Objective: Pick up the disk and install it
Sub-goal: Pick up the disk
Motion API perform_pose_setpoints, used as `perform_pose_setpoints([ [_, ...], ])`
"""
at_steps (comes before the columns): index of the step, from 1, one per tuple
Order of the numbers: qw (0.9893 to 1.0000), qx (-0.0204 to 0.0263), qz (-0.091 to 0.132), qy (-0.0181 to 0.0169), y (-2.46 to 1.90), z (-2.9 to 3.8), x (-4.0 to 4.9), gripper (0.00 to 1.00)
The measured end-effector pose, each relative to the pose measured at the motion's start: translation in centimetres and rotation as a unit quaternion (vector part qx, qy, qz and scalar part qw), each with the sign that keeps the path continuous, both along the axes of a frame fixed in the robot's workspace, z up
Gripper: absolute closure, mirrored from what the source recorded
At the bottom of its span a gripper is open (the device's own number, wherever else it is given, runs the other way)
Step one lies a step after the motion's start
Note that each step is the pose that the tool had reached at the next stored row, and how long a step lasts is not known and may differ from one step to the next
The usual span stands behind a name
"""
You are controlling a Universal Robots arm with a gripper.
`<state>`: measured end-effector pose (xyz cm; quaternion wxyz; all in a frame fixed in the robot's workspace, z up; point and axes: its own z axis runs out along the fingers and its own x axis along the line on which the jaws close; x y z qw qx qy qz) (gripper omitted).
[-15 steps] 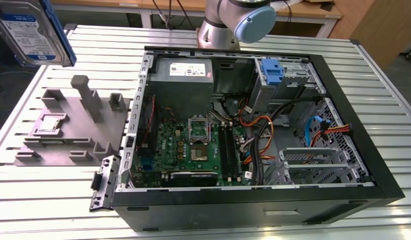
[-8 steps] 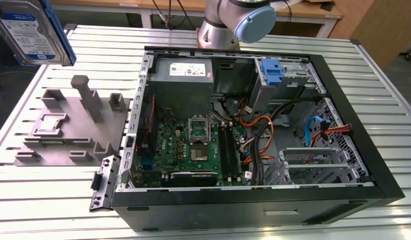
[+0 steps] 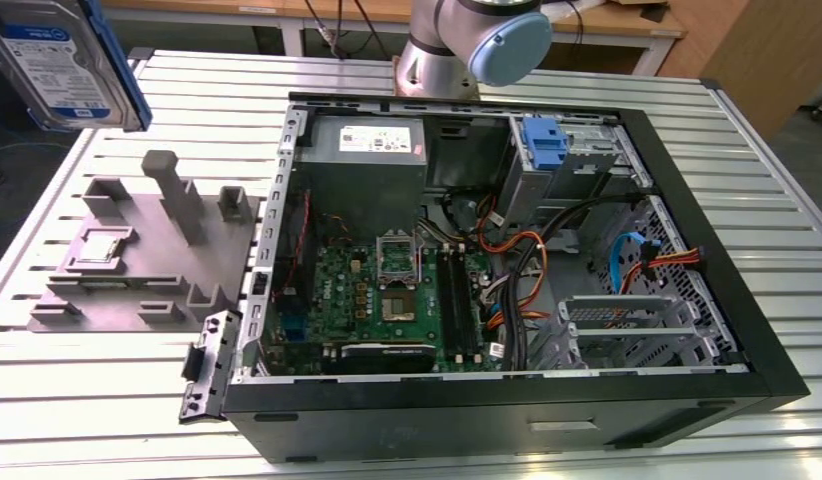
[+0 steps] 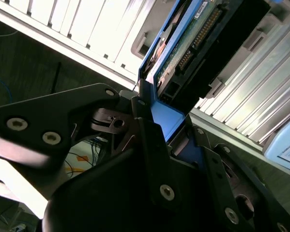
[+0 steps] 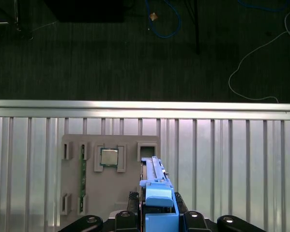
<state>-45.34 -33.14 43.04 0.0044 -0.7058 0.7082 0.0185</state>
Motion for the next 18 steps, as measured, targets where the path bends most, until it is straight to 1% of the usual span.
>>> perform_pose_setpoints([
  [4,1.0000,0.0000,0.000,0.0000,0.00,0.15,0.00,0.63],
  [13,1.0000,0.0000,0.000,0.0000,0.00,0.77,0.00,0.63],
  [18,1.0000,0.0000,0.000,-0.0001,0.00,0.80,0.00,0.63],
])
